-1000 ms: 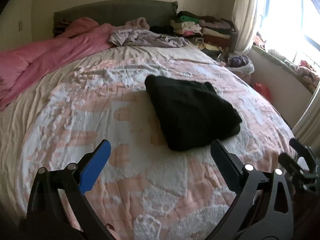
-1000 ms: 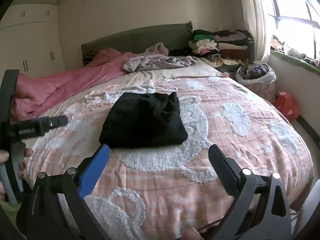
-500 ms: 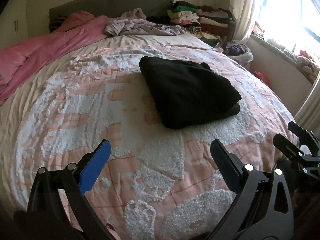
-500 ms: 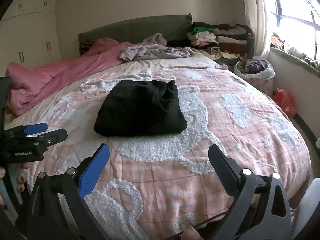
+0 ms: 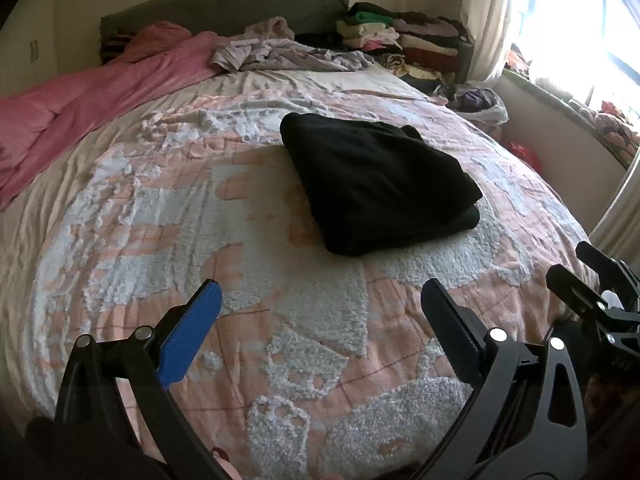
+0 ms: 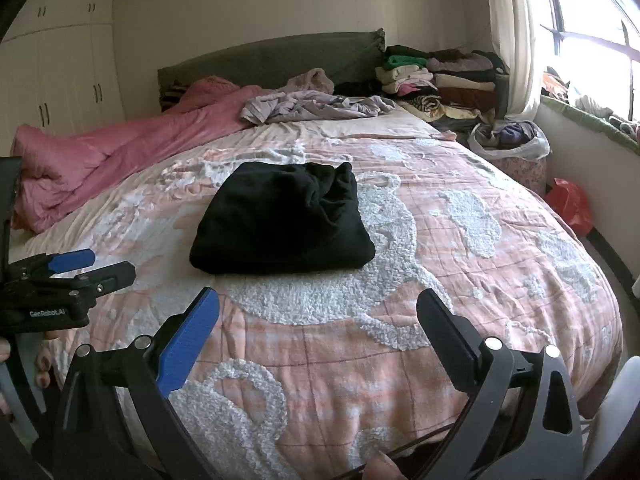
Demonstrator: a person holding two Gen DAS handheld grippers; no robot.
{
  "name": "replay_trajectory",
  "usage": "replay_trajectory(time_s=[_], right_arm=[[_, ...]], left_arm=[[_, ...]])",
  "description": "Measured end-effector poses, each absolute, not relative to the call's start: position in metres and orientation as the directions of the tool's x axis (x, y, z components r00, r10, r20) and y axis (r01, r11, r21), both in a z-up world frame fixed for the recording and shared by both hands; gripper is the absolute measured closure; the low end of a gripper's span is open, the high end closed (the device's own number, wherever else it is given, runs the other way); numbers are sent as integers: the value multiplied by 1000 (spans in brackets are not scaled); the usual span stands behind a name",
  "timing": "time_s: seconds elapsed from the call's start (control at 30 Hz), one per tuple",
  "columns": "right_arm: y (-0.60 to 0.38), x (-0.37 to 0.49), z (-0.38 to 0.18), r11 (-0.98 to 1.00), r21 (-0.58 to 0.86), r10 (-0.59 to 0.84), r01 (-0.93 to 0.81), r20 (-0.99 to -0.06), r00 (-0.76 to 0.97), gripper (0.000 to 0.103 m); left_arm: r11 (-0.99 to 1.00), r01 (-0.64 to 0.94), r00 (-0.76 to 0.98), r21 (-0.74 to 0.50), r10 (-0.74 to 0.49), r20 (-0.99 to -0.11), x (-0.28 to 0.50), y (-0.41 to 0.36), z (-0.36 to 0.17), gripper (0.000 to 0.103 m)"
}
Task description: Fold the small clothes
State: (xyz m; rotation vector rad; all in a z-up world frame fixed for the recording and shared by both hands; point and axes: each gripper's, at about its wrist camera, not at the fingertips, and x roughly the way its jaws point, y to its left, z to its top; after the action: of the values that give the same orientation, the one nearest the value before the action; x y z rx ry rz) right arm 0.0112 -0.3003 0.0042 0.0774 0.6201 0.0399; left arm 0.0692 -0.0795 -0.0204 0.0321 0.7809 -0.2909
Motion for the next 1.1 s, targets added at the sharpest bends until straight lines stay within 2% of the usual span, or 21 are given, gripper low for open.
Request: replay_trajectory(time_s=[1.1], right_arm=[[-299,11,6,997,80,59,-15,-577,814,5]], left_arm=[[969,240,680,-64,-215,-701,65,-76,-18,10]])
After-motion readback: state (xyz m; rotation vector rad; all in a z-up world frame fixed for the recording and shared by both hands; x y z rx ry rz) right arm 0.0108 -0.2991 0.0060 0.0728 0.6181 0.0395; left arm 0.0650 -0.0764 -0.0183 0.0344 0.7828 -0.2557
